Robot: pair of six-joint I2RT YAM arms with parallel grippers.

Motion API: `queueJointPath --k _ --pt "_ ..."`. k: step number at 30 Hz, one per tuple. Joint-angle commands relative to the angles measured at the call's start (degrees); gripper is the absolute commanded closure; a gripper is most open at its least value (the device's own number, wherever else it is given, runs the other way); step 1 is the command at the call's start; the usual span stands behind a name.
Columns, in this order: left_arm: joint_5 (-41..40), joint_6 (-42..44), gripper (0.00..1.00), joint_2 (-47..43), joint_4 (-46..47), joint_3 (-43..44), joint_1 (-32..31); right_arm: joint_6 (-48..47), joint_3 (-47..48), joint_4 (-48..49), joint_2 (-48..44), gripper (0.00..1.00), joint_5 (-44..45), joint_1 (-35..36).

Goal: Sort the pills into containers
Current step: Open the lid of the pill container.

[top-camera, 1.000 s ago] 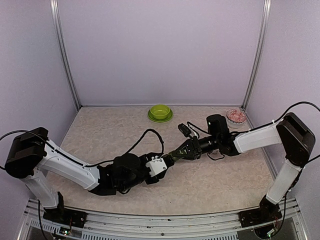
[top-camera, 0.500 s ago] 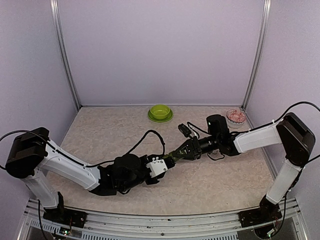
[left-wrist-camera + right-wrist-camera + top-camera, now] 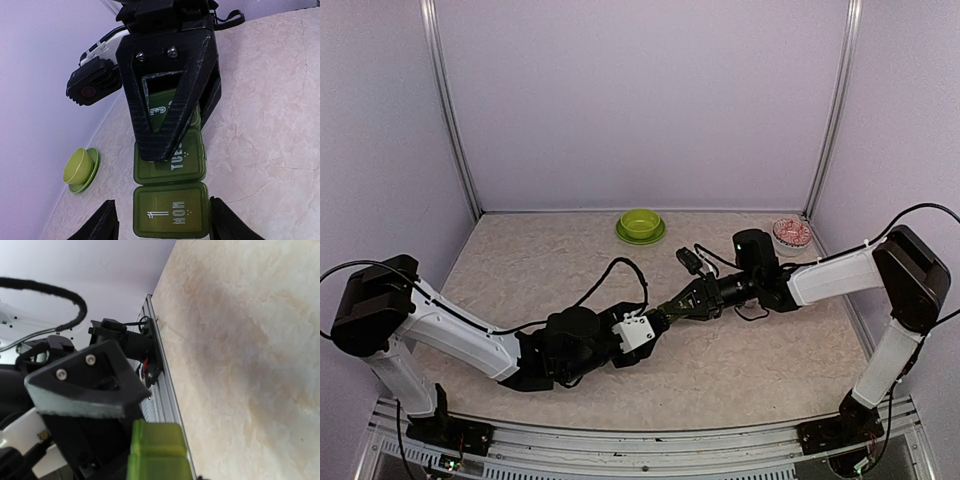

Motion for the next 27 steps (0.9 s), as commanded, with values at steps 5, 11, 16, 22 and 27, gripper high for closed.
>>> queueJointPath --k 5,11,16,22,27 --pt "0.7 -0.3 0.44 1.0 -0.9 1.8 -0.4 0.0 0.3 0.4 -0.8 0.9 -0.9 0.4" --pt "0.9 -0.2 0.81 1.7 -1.3 2.5 -0.2 -0.1 0.7 0.1 -0.9 0.9 -1.0 0.3" --pt "1.7 -1.6 0.85 0.4 -0.3 1.9 0.1 -0.6 0.9 -0.6 -0.8 0.9 -1.0 0.3" --pt "0.4 -2.6 0.47 -0.4 1.2 1.3 0.3 -0.7 1.2 -1.0 -0.8 0.9 -1.1 0.3" --pt "-0.7 -3.5 0.3 -0.3 1.8 1.5 0.3 -1.1 1.5 -1.5 -0.5 0.9 -1.0 0.3"
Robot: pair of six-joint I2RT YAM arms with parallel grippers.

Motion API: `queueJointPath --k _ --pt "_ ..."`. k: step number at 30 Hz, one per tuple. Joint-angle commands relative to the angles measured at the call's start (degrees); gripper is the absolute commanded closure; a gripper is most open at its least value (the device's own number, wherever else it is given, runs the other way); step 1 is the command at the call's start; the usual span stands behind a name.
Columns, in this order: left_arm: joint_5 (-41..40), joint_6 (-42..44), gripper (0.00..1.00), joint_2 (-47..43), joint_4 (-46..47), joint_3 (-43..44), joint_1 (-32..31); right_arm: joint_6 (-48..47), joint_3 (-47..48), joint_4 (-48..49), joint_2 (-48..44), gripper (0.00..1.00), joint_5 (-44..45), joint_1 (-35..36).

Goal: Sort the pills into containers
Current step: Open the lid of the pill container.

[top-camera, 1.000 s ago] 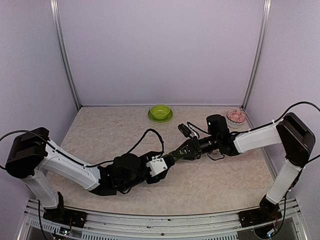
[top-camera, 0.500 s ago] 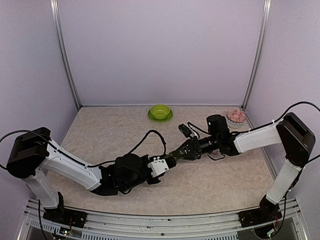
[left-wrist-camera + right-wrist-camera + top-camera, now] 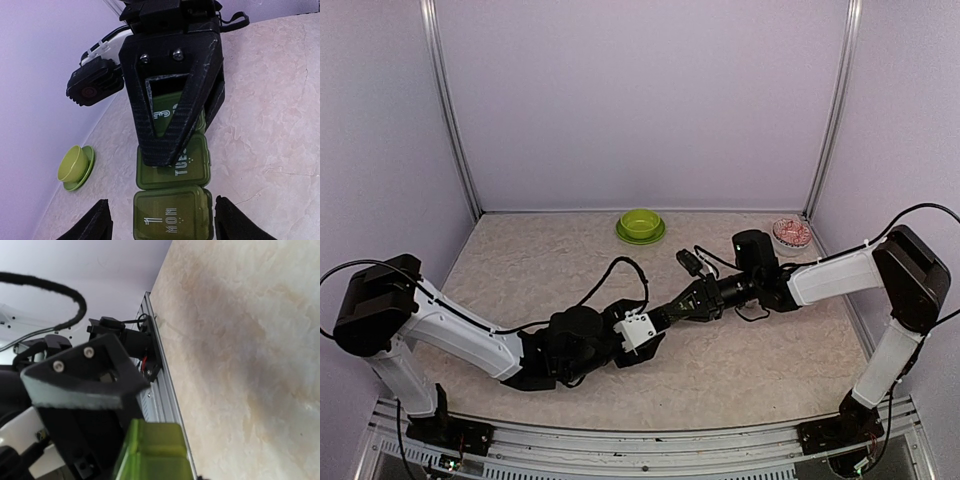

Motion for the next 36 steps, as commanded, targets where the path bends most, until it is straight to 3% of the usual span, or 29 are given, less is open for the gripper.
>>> queueJointPath --k 1,26,36 --pt "-1.2 -1.3 0.29 -1.1 2.3 0.7 0.2 -1.0 1.5 -0.4 -0.5 0.9 -0.9 0.3" --pt "-0.6 -4.8 0.26 -8.6 4.7 -2.3 1.3 -2.7 0.1 -1.3 0.2 0.9 0.4 0.2" --pt "-8.1 -3.7 0.25 -5.9 7.4 -1.7 2.0 -3.4 -0.1 -1.6 -0.5 0.9 0.0 0.2"
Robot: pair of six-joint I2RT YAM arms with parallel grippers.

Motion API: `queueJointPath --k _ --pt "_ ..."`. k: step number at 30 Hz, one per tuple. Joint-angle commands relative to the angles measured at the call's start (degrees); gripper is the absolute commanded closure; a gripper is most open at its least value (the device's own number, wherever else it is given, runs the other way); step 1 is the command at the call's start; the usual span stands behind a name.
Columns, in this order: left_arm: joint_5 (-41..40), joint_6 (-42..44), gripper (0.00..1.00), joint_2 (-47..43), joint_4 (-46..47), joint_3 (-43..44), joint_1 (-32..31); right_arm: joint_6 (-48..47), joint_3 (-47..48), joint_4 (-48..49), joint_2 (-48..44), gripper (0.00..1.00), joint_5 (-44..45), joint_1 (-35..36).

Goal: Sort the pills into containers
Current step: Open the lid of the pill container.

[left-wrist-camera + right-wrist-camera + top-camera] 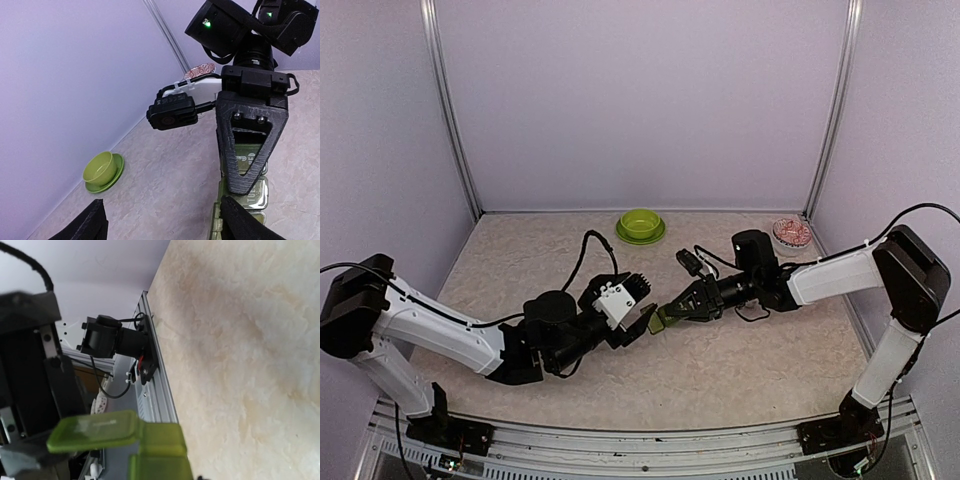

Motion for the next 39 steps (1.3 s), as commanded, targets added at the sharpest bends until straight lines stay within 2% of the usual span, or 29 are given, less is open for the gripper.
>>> queueJointPath --k 1,8,22,39 --pt "-5.0 0.3 0.26 1.6 3.4 0.0 0.8 -1.7 -0.3 -0.7 -0.5 0.9 -0.3 0.2" --pt "-8.2 -0.3 0.26 3.0 4.2 0.6 1.8 -2.4 -0.3 -0.9 -0.6 0.91 -1.0 0.2" --pt "-6.7 -2.2 0.26 5.7 0.6 2.5 3.3 -4.8 0.2 -2.4 -2.2 0.91 -2.8 0.3" --pt "2.7 -2.1 0.26 5.1 -5.6 3.3 3.9 -7.2 1.9 -5.2 -3.9 0.91 -4.2 0.6"
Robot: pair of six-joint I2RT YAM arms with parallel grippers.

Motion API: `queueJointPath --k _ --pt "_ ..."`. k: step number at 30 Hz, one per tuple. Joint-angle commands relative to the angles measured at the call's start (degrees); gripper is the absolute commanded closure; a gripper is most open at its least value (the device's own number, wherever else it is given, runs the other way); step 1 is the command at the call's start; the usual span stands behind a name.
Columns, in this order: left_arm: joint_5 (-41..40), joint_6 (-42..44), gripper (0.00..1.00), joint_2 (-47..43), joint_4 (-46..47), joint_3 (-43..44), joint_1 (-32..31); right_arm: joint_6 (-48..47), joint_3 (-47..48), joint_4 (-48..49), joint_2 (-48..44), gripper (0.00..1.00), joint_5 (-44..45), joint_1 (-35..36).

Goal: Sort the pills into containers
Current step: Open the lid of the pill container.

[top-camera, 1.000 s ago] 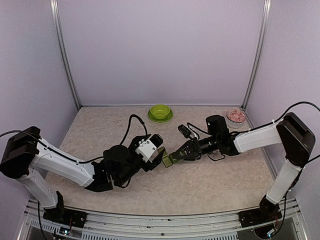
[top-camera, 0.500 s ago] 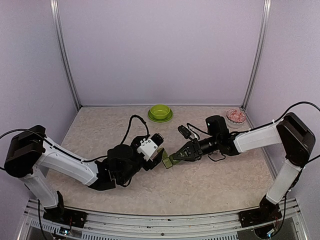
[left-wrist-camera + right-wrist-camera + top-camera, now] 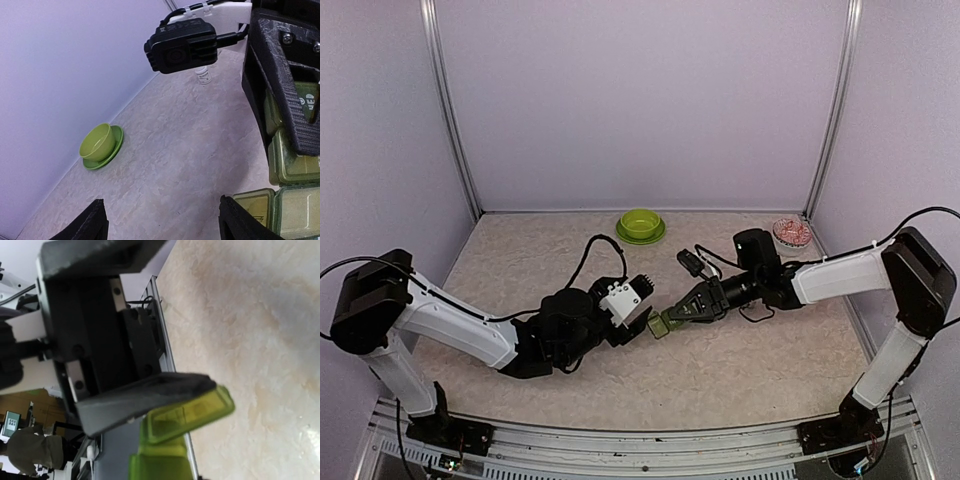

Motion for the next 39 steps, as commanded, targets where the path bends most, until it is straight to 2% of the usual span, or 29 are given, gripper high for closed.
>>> queueJointPath --k 1,10,15,19,29,36,39 --pt "5.1 -0.5 0.26 -0.5 -2.3 1.3 0.3 -1.2 2.0 -0.5 -1.8 0.91 -1.7 0.5" --pt "6.6 -0.7 0.27 -1.5 -2.0 0.5 0.4 -1.2 2.9 -1.2 -1.4 0.91 -1.8 0.6" --pt "-3.3 -3.1 0.26 -2.2 -0.4 1.4 2.0 -1.8 3.1 -2.4 -1.1 0.91 -1.1 0.6" --pt "-7.5 -5.7 0.25 -5.2 -0.7 1.2 3.3 -1.2 3.1 -1.9 -0.1 0.91 -0.5 0.5" --pt "-16.0 -12.8 0.13 -10.1 -3.6 0.3 4.5 1.5 6.4 -1.1 4.5 0.9 3.0 0.2" --pt "-18.7 -17.6 0.02 -12.5 -5.9 -2.0 4.7 1.4 13.4 -5.5 11.0 0.89 9.6 0.0" --pt "-19.3 -19.4 0.01 -13.7 -7.4 -2.8 4.8 1.2 17.8 -7.5 14.8 0.88 12.2 -0.1"
